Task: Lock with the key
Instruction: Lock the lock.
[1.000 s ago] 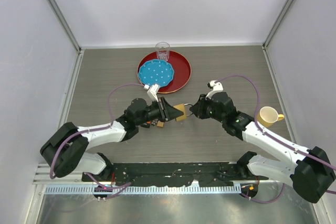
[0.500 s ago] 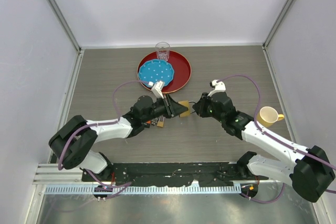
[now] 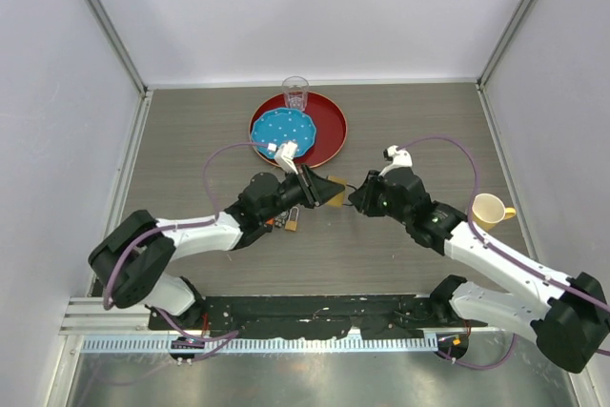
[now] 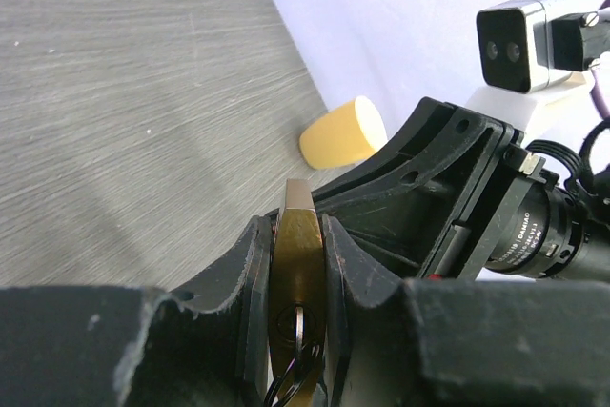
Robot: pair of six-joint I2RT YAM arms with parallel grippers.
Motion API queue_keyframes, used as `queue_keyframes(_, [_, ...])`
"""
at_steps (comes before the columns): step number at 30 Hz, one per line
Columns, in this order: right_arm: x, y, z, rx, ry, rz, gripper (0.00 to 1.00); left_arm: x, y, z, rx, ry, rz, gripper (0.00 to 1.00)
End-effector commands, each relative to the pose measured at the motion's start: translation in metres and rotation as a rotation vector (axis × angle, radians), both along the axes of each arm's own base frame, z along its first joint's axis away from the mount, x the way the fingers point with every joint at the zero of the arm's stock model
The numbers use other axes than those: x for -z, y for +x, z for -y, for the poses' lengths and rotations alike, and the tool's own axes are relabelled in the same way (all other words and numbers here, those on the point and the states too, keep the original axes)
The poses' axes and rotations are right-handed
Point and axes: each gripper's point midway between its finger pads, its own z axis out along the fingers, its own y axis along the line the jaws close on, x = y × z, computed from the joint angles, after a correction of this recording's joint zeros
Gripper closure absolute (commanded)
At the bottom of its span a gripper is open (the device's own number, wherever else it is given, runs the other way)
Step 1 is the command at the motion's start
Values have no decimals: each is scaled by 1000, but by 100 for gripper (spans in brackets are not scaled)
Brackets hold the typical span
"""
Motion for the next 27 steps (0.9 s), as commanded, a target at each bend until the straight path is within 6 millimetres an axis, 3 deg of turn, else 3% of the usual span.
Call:
queue_keyframes(1, [-267, -123, -84, -727, 632, 598, 98, -9, -52, 24, 184, -16, 19, 100])
queue_keyframes(7, [-242, -91, -75, -553, 496, 562, 99, 0, -58, -6, 161, 34, 0, 100])
queue_keyframes(10, [-230, -80, -71, -488, 458, 537, 94, 13, -49, -30, 104, 56, -35, 100])
queue_keyframes(12, [-220, -72, -65, -429, 441, 525, 77, 6, -45, -45, 67, 31, -30, 100])
queue_keyframes(13, [-217, -69, -63, -402, 438, 515, 72, 13, -38, -57, 27, 31, -51, 100])
queue_keyframes(14, [-214, -68, -61, -390, 437, 507, 63, 2, -37, -64, 9, 7, -29, 100])
queue_keyframes(16, [-202, -62, -57, -343, 421, 484, 59, 4, -35, -77, -22, 9, -36, 100])
queue_keyframes(18, [-192, -58, -55, -320, 405, 473, 51, -8, -32, -89, -58, -13, -12, 100])
queue_keyframes(27, [-182, -47, -40, -185, 452, 453, 13, -36, -32, -121, -186, -104, 43, 100])
